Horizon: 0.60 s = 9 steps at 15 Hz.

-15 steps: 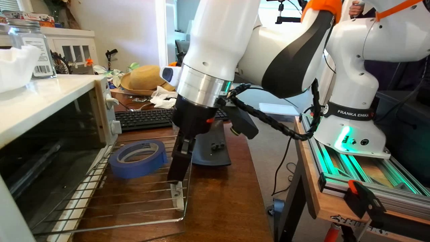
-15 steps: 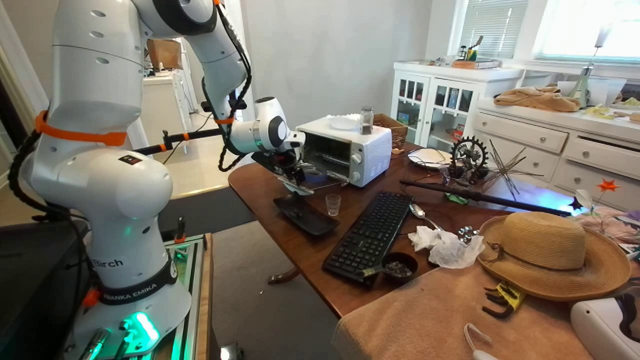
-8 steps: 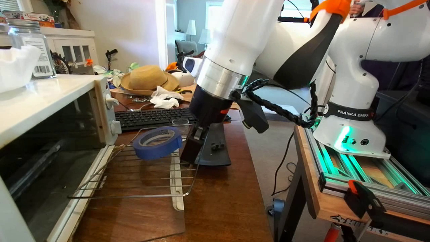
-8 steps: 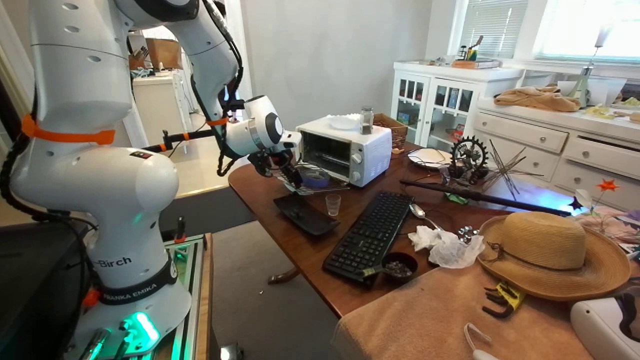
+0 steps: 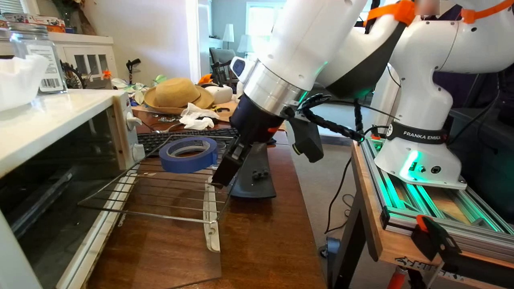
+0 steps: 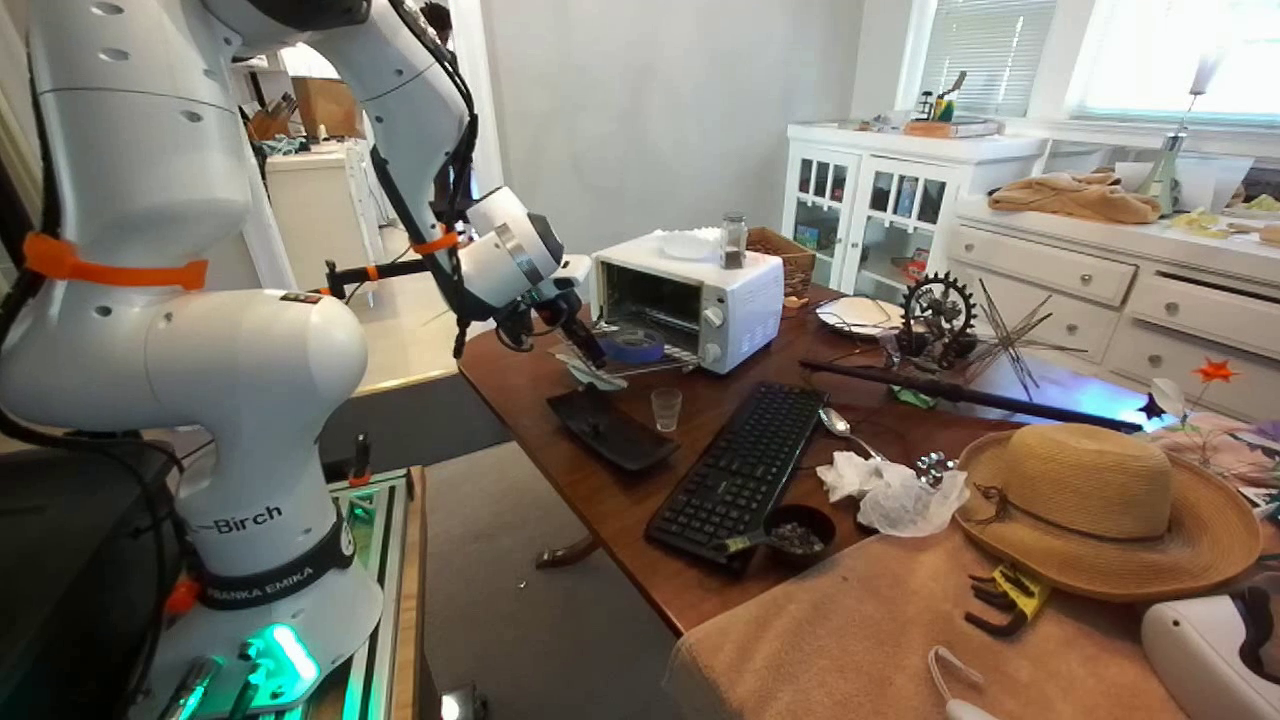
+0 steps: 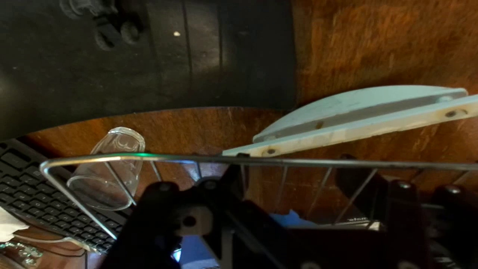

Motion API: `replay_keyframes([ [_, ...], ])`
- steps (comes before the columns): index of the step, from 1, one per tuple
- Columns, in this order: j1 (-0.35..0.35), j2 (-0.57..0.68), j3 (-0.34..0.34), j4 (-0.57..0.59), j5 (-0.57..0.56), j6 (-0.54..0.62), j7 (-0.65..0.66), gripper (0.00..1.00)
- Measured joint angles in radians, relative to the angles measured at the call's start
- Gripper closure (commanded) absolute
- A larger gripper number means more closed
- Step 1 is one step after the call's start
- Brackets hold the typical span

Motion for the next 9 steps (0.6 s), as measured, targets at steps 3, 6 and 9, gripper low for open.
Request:
replay_keyframes([
  [3, 0.083, -0.009, -0.054, -0.001, -0.088, -0.051, 0.158, 0.61],
  [6, 0.16, -0.025, -0.091, -0.01, -0.171, -0.122, 0.346, 0.61],
  [9, 0.194, -0.06, -0.078, -0.041, -0.258, -0.211, 0.543, 0.61],
])
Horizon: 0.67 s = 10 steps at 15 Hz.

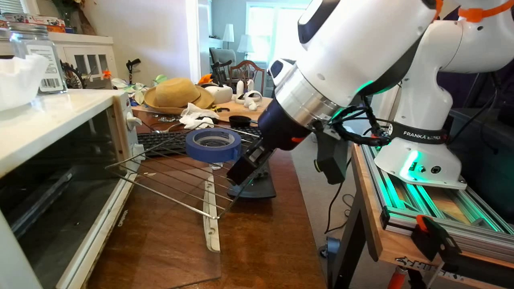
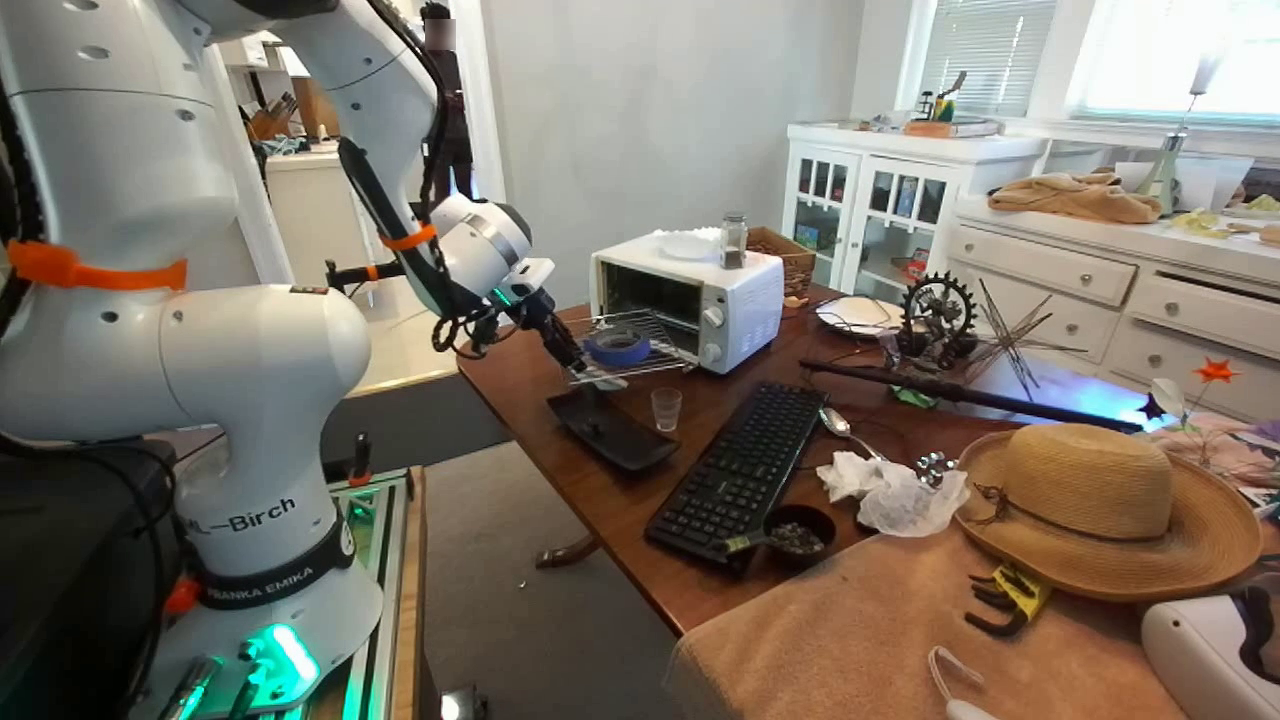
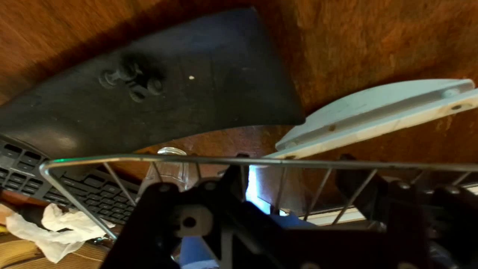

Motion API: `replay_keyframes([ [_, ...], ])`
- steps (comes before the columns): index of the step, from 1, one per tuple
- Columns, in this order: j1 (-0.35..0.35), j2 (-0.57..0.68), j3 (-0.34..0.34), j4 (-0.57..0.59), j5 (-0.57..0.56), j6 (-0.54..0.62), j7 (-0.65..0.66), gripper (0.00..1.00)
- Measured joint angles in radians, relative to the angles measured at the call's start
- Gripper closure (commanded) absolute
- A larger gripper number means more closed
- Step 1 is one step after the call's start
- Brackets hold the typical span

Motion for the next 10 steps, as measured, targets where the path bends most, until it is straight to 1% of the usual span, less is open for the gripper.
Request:
replay_keyframes([
  [2, -0.091, -0.045, 0.133, -0.027, -0.054, -0.081, 0.111, 0.61],
  [4, -0.21, -0.093, 0.287, -0.063, -0.073, -0.138, 0.171, 0.61],
  [6, -0.337, -0.143, 0.434, -0.11, -0.074, -0.154, 0.183, 0.61],
  [7, -0.398, -0.169, 0.496, -0.135, -0.075, -0.153, 0.181, 0.61],
  [8, -0.458, -0.196, 0.553, -0.161, -0.075, -0.15, 0.173, 0.61],
  [10, -0.571, -0.248, 0.642, -0.209, -0.073, -0.131, 0.132, 0.61],
])
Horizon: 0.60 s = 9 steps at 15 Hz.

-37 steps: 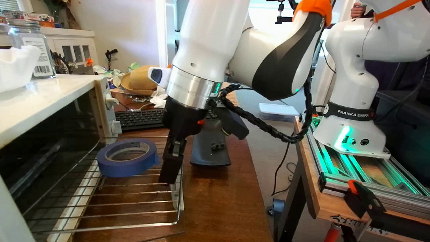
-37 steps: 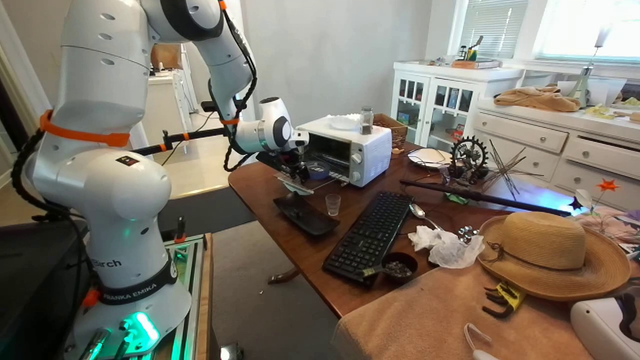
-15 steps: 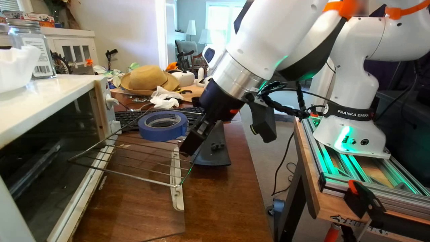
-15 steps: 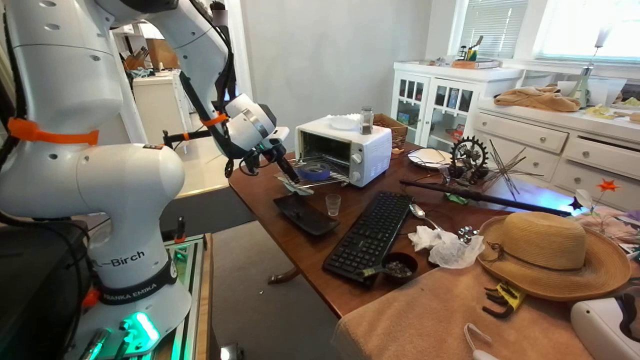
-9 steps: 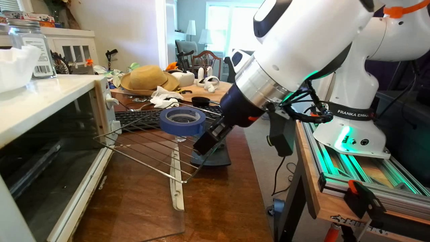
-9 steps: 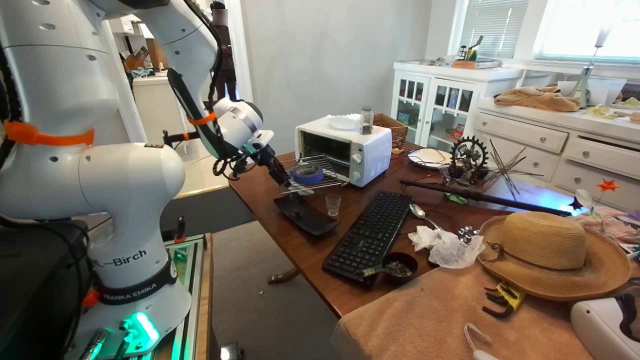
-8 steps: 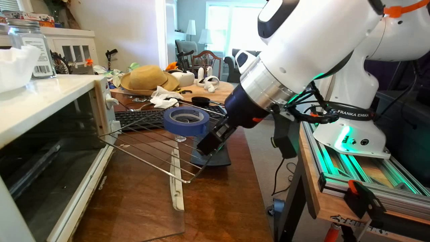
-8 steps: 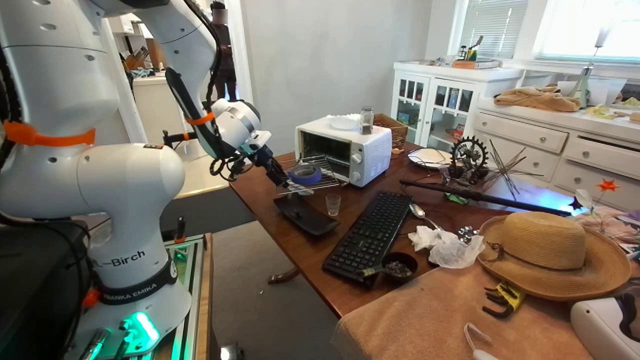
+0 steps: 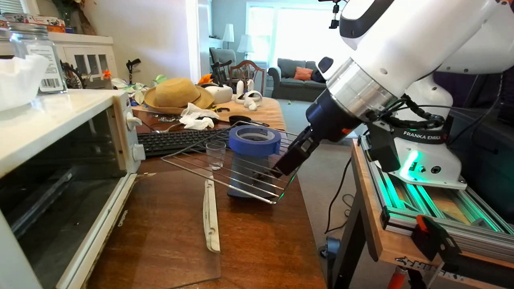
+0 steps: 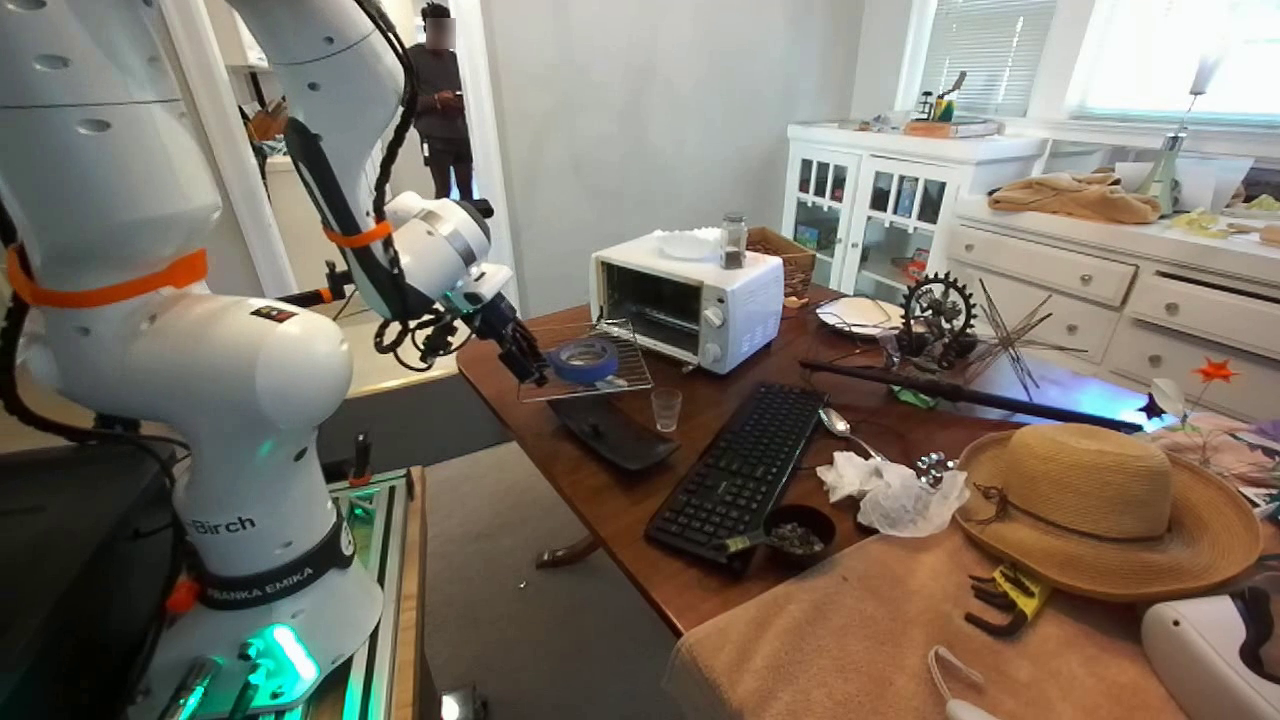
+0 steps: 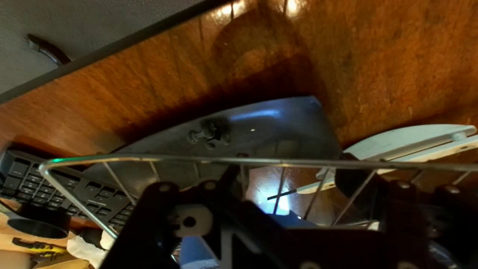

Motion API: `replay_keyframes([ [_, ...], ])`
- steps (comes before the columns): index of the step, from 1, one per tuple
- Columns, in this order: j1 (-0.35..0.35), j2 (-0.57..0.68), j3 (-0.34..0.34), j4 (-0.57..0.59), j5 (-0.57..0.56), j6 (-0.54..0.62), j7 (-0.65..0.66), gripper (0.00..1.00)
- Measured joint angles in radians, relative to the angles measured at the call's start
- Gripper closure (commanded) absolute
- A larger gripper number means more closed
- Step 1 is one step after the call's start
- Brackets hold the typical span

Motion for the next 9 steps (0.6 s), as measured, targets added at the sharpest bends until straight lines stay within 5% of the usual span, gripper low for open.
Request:
replay_keyframes([
  [5, -0.26, -0.091, 0.124, -0.066, 0.039, 0.103, -0.214, 0.61],
  [9, -0.296, -0.096, 0.056, -0.05, 0.058, 0.129, -0.311, 0.61],
])
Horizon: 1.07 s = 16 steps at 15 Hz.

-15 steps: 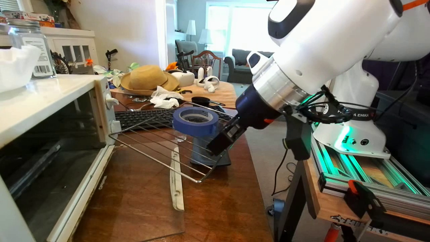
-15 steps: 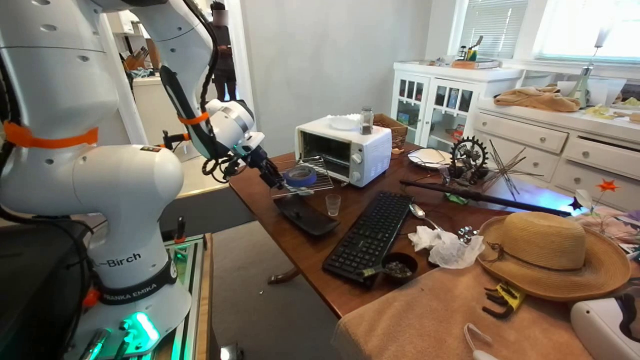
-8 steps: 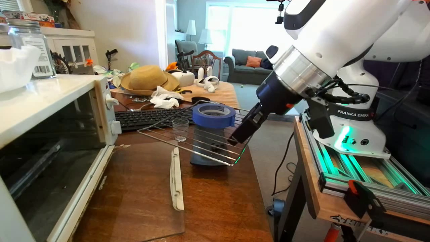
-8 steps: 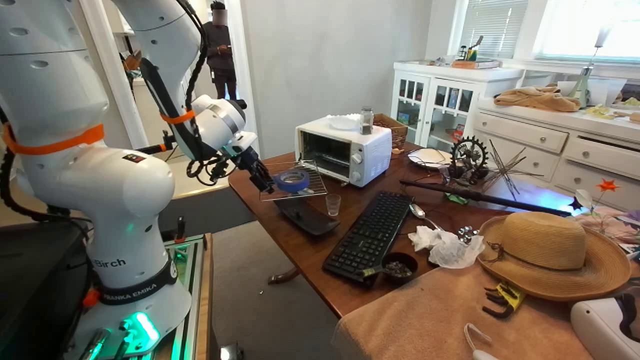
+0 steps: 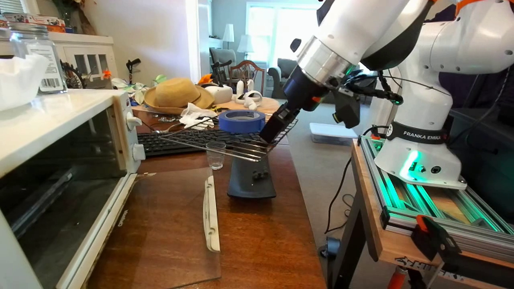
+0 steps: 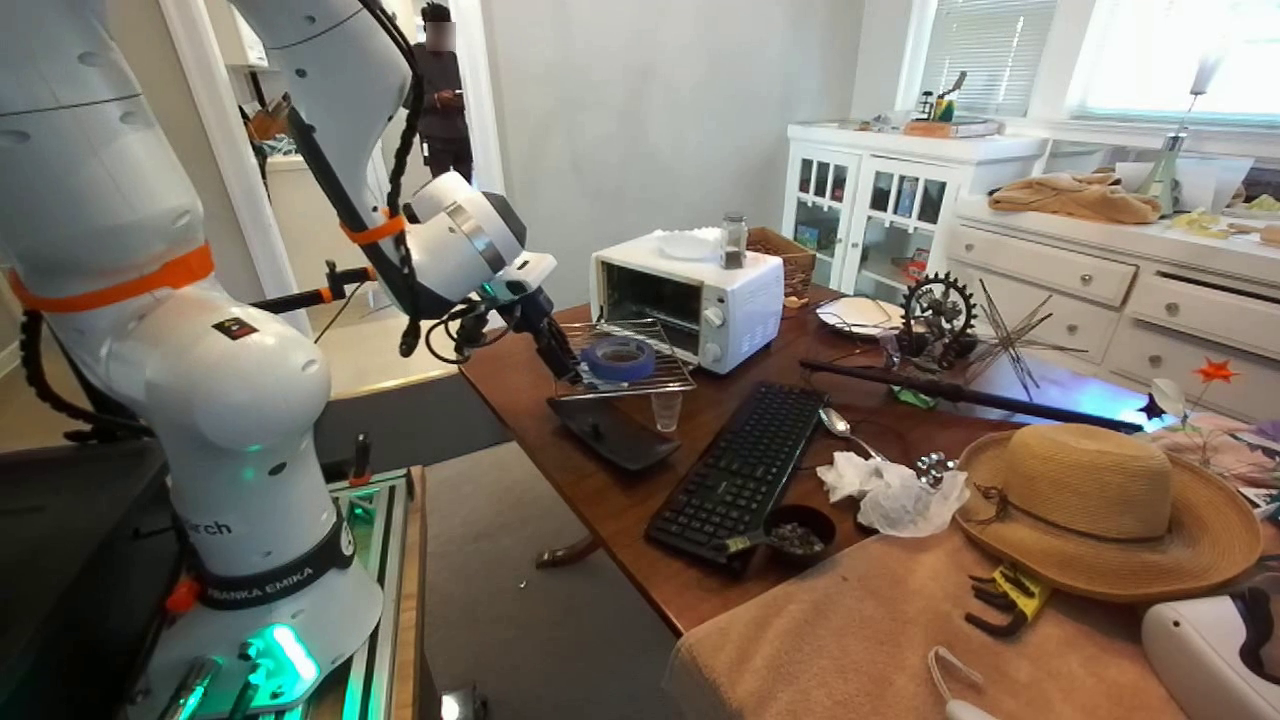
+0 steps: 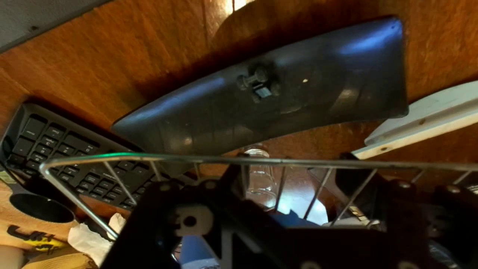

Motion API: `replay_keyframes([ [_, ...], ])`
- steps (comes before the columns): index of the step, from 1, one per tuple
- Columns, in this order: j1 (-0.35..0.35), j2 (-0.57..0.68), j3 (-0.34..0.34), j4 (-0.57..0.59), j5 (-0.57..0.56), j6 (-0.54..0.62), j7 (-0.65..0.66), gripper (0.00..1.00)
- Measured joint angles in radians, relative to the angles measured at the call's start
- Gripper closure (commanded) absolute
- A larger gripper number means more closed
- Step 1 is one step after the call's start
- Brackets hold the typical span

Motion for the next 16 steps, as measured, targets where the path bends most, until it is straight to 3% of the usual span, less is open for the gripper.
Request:
replay_keyframes([
  [9, -0.01, -0.023, -0.11, -0.003, 0.006, 0.002, -0.022, 0.61],
  [16, -0.011, -0.007, -0.124, -0.008, 0.004, -0.021, 0.02, 0.61],
])
